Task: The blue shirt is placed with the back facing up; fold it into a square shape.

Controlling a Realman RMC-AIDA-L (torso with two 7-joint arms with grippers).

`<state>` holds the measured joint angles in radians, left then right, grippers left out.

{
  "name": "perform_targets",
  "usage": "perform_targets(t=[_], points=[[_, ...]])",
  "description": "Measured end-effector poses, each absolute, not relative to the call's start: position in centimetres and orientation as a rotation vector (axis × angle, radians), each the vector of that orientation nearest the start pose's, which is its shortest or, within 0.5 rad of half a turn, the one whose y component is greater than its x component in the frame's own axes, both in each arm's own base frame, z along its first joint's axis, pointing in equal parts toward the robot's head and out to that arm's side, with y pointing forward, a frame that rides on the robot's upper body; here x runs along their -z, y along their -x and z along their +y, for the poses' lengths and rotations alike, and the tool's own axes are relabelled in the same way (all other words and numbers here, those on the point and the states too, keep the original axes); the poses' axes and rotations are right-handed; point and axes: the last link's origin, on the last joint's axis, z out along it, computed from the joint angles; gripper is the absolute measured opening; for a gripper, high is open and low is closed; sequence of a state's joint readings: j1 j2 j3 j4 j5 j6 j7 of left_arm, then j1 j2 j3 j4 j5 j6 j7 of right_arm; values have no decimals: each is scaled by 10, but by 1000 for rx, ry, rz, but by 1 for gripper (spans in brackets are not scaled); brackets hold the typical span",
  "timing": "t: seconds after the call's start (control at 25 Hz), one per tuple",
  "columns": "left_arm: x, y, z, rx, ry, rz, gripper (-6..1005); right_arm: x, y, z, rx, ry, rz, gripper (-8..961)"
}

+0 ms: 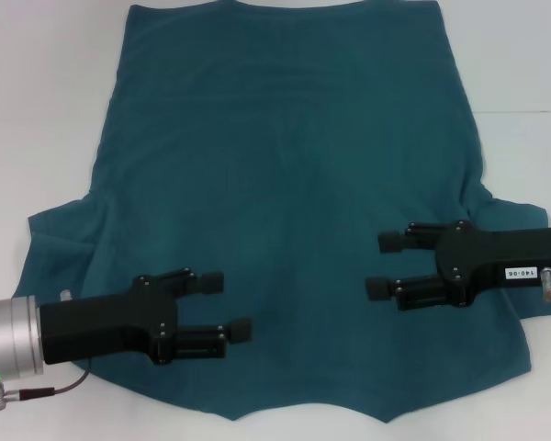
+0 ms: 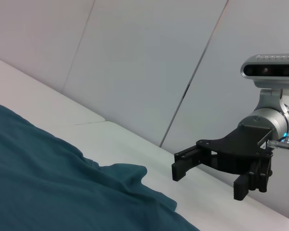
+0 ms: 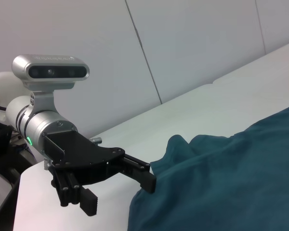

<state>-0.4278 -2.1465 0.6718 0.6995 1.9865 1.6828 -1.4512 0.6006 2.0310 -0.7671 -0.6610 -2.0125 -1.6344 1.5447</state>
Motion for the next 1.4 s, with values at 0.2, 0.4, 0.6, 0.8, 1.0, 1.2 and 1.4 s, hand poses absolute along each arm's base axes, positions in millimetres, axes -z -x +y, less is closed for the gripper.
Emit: perform_targets(t=[0.2, 0.4, 0.6, 0.8, 1.0, 1.2, 1.4], points=[[15, 264, 289, 874, 2740, -812, 935, -7, -239, 340, -667, 2876, 701, 915], [15, 264, 290, 873, 2739, -813, 935, -7, -239, 340, -667, 2875, 702, 915], [14, 264, 290, 872, 2738, -812, 935, -7, -239, 340, -668, 2874, 702, 915], [10, 267, 294, 887, 2686, -832, 934, -7, -238, 340, -680, 2868, 702, 914], [0, 280, 302, 870, 2555, -906, 934, -6, -239, 339, -710, 2847, 722, 914], [-17, 302, 311, 865, 2355, -994, 934, -5, -239, 338, -738, 2827, 748, 914], [-34, 326, 317, 843, 2143, -1100, 935, -3, -238, 338, -764, 2814, 762, 914]])
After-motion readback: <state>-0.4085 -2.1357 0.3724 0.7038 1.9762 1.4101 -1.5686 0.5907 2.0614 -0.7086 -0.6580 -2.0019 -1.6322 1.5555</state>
